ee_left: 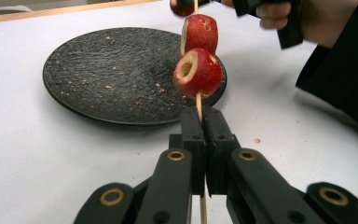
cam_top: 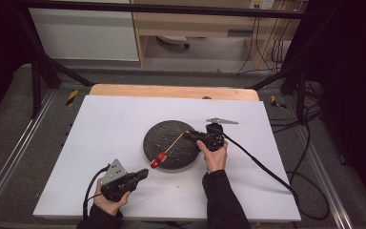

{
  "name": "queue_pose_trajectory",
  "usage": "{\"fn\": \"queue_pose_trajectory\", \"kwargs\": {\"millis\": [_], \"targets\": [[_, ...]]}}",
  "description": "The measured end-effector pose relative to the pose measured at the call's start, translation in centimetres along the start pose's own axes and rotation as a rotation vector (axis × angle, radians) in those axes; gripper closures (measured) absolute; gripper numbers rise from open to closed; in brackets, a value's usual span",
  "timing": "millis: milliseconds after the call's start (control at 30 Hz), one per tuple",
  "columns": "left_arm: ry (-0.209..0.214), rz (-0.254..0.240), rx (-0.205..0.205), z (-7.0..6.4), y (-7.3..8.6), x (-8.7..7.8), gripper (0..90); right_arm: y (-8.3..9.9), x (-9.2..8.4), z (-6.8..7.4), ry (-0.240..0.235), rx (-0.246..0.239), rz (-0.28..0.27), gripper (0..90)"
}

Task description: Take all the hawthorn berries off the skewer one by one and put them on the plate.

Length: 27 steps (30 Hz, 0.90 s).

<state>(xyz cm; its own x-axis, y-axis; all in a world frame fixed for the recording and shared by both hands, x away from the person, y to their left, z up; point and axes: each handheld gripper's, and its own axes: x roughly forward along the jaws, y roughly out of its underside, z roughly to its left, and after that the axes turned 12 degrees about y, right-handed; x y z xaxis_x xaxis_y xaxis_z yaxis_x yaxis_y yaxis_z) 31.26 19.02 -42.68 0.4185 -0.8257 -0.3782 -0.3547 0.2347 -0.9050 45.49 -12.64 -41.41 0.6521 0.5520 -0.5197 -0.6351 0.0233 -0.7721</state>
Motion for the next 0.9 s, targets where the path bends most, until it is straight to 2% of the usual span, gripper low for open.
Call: {"fn": "queue_pose_trajectory", "kwargs": {"millis": [300,600,800,900], "targets": [[-0.001,0.006,-0.005,0.2,0.0,0.0,88.1,2.4,2.4,0.1,0.027,-0.036,0.082,61.9],[-0.001,0.012,-0.008,0.2,0.1,0.1,88.1,3.3,3.1,0.1,0.048,-0.065,0.109,60.4],[-0.003,0.010,-0.009,0.2,0.0,0.1,88.1,2.8,2.1,0.5,0.043,-0.087,0.065,46.2],[-0.003,0.009,-0.008,0.2,0.0,0.1,88.1,2.4,1.0,0.9,0.026,-0.093,0.033,35.0]]}}
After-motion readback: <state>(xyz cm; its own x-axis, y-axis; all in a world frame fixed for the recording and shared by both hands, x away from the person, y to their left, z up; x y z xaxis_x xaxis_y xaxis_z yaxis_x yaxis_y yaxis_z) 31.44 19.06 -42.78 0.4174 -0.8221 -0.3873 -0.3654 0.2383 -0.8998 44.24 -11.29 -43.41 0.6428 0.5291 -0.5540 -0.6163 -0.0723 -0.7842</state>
